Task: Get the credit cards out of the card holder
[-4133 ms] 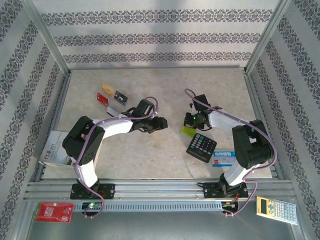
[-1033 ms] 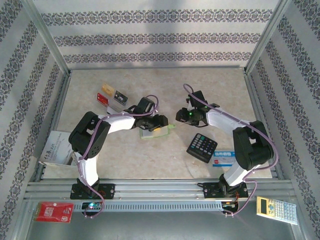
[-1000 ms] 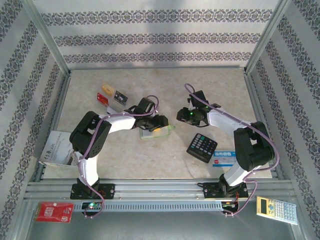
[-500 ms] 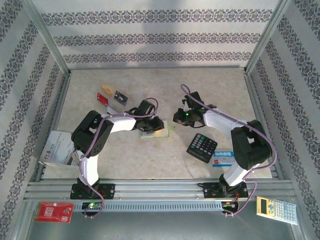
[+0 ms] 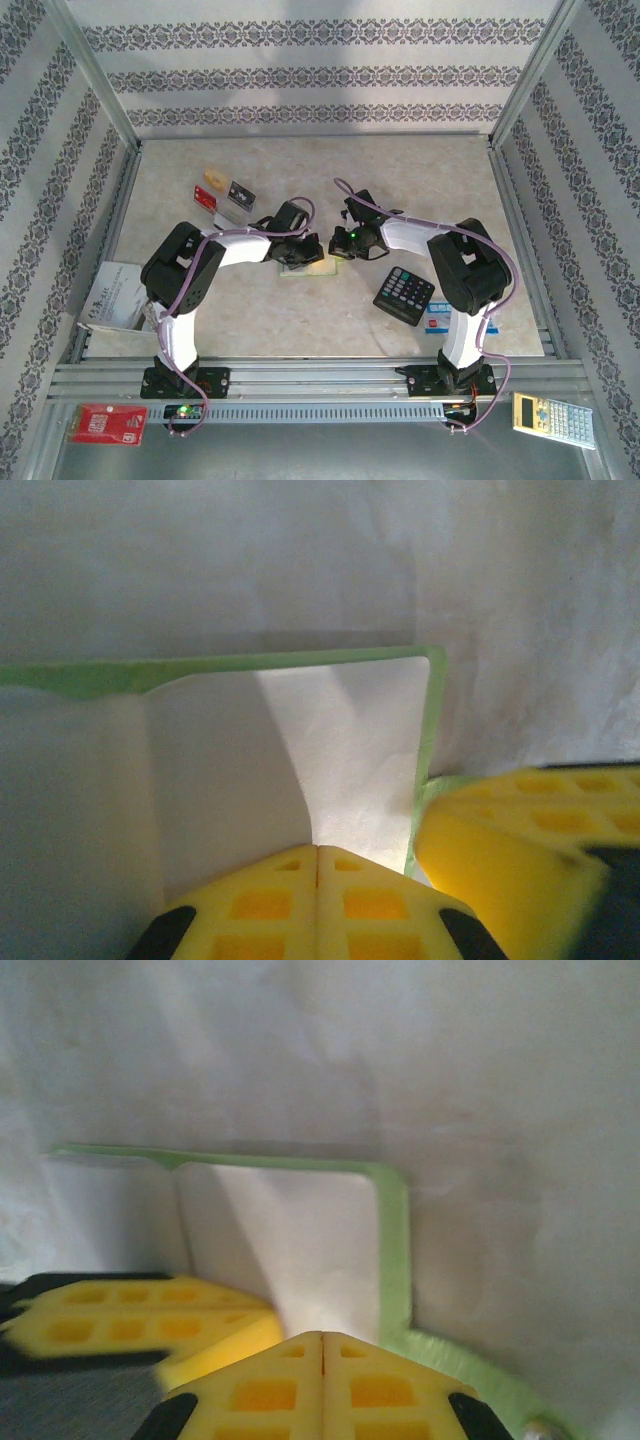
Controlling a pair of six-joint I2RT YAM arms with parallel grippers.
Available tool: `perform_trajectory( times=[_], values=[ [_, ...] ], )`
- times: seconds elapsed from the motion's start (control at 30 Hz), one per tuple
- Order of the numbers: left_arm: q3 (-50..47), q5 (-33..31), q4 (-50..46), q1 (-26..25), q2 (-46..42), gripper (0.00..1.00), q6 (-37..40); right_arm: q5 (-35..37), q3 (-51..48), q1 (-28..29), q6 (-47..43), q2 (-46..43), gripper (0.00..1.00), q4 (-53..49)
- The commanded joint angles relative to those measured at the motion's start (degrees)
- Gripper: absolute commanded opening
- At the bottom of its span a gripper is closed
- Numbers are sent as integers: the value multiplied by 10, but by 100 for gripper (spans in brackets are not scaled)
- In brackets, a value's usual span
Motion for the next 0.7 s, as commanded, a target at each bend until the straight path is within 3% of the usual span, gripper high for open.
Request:
perform_trajectory(
  times=[0.0, 0.07, 0.17, 0.27, 0.4, 0.67],
  values=[
    [-8, -13, -48, -3, -52, 0, -10, 1, 13, 1, -2, 16, 7, -8],
    [-13, -40, -81, 2, -77, 5, -7, 14, 12, 2, -6, 26, 6, -17],
    [-21, -83, -140, 12, -113, 24, 8, 27, 10, 2, -9, 34, 7, -24],
    [-29, -116, -186, 22, -136, 38, 25, 33, 11, 3, -13, 38, 8, -27],
    [-33, -129, -217, 34, -138, 44, 41, 34, 14, 3, -17, 41, 8, -29],
    [-12, -129, -229, 36, -100, 45, 69, 34, 13, 4, -19, 41, 8, -29]
  ],
)
